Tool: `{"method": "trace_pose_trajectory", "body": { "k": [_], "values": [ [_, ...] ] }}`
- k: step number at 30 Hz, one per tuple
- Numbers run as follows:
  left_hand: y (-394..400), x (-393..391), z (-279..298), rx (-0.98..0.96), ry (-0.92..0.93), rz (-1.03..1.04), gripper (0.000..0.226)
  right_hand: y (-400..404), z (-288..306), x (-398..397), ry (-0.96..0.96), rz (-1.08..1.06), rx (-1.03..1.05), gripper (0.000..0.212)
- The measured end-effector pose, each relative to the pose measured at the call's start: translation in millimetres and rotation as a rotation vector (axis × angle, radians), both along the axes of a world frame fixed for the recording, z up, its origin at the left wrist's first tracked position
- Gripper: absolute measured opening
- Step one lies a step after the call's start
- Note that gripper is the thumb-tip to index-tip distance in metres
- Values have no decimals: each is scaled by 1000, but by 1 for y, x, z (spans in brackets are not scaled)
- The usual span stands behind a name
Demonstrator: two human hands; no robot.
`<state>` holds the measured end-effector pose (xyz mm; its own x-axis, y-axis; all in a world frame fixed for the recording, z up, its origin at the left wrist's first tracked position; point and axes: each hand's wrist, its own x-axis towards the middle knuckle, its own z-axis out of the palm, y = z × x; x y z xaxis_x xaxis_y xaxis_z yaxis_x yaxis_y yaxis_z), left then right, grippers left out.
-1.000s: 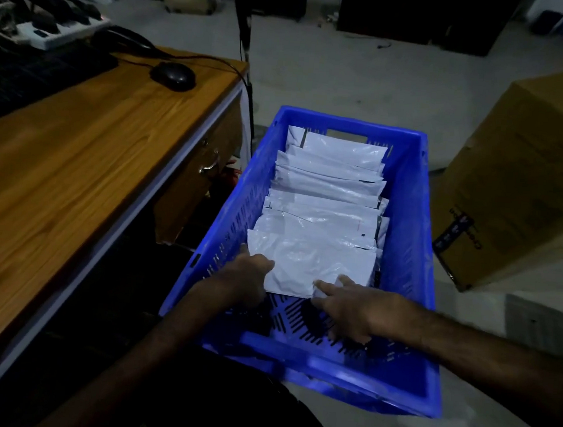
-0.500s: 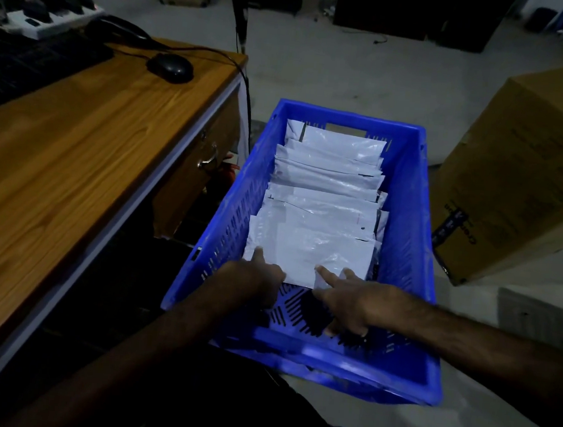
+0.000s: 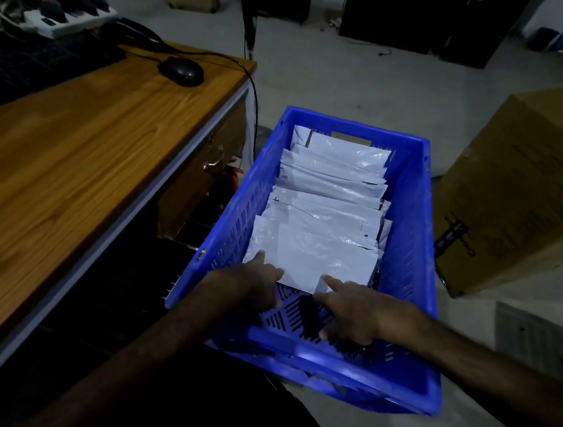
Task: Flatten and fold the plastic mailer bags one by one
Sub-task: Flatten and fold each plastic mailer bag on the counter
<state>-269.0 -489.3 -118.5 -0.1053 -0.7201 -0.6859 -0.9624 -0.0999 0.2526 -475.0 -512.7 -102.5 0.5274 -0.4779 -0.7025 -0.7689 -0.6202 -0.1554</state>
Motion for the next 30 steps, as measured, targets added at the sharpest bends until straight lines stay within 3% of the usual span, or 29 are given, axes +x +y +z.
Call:
{"method": "trace_pose_trajectory", "body": {
  "k": [6,10,12,15,17,22,30],
  "values": [
    [12,10,14,-134,130,13,74,3,24,-5,-207,-113,-89,61],
    [35,25,23,-339,324,164,62,9,33,-9,-509,-269,-297,48],
    [53,30,35,-553,441,221,48,16,41,-4,-723,-345,-380,33],
    [90,39,69,-1065,528,217,32,36,65,17,-1080,-373,-369,21],
    [124,56,94,-1224,545,274,28,52,85,39,-1227,-337,-338,20],
    [249,118,117,-1390,337,587,29,103,122,122,-1436,-85,-168,19],
    [492,138,115,-1409,-317,1239,30,250,123,276,-1471,518,294,28]
  ]
}}
